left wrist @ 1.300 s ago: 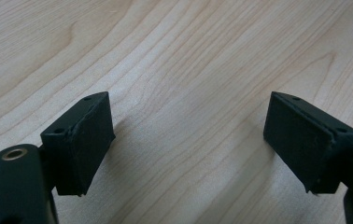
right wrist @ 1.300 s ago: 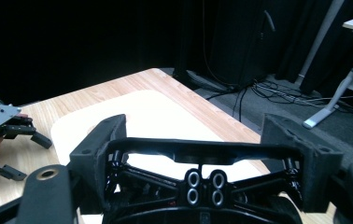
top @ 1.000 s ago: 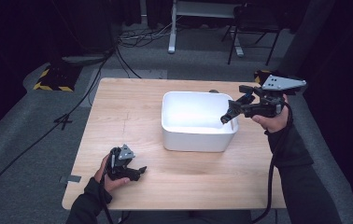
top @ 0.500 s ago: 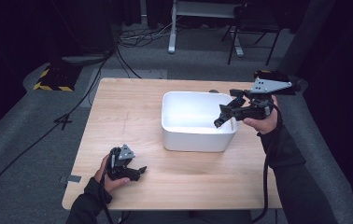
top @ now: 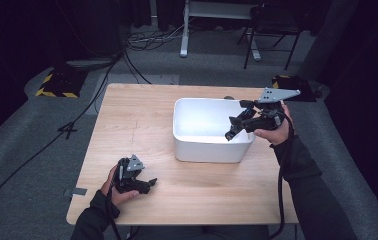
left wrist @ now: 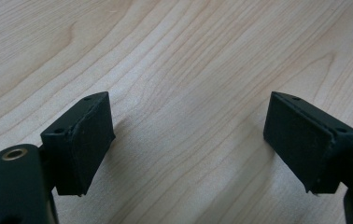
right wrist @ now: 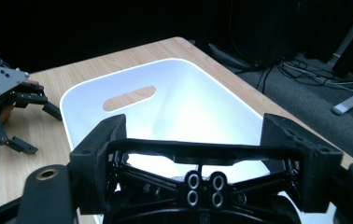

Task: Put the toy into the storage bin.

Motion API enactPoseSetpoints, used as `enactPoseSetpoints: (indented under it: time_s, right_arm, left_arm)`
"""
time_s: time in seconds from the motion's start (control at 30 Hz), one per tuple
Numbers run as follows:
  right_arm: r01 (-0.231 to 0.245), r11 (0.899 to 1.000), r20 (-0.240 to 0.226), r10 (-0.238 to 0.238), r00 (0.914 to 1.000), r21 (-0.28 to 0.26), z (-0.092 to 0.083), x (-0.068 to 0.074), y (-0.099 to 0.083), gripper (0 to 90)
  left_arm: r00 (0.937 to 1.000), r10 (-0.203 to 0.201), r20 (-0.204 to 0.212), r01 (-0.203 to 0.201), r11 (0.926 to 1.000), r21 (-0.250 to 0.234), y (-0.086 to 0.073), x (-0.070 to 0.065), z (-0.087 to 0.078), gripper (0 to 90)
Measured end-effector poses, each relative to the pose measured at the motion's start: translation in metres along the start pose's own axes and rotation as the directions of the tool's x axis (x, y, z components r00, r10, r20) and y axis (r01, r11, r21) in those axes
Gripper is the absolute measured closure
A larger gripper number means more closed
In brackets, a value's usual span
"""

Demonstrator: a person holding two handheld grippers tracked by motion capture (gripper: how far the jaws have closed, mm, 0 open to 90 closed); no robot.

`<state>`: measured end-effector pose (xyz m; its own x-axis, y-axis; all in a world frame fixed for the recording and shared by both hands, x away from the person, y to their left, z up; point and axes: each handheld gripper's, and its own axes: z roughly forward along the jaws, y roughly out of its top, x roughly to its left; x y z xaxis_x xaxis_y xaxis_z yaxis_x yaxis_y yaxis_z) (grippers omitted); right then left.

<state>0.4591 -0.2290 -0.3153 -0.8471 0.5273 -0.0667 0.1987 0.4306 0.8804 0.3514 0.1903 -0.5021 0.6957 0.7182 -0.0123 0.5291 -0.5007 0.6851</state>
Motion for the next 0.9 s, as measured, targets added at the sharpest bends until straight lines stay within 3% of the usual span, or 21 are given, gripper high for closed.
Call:
enactPoseSetpoints:
  time_s: [0.9]
  right_arm:
    - [-0.015, 0.991, 0.006, 0.014, 0.9999, 0.133, 0.028, -0.011, -0.033, 24.5]
  left_arm:
    - [1.0, 0.001, -0.001, -0.001, 1.0, -0.001, 0.0, 0.0, 0.0, 16.4]
